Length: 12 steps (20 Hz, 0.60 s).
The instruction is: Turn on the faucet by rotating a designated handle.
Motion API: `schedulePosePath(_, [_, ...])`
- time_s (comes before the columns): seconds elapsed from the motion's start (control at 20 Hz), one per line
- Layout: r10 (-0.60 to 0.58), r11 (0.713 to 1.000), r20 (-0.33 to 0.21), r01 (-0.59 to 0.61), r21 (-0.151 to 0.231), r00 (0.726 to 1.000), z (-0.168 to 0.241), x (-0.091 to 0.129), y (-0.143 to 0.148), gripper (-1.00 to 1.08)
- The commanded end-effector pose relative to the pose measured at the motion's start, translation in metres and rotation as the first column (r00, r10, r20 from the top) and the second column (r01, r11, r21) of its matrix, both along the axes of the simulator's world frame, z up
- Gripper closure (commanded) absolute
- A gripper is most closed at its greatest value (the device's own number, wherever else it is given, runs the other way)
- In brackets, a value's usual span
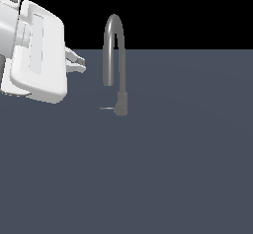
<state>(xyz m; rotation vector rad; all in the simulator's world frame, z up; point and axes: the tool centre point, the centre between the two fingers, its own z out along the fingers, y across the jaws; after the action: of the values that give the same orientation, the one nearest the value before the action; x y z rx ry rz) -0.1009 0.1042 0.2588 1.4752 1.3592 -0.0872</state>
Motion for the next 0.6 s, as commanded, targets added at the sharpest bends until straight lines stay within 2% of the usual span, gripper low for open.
schedulePosePath(0.0, [0.042, 0.998, 0.000, -0.042, -0.037, 0.999, -0.009, 0.003, 0.002, 1.08])
schedulePosePath(0.3, [0.137, 0.983, -0.007, -0.137, -0.125, 0.991, -0.030, 0.009, 0.003, 1.08])
schedulePosePath(0.55, [0.215, 0.957, -0.019, -0.214, -0.198, 0.977, -0.047, 0.015, 0.004, 1.08])
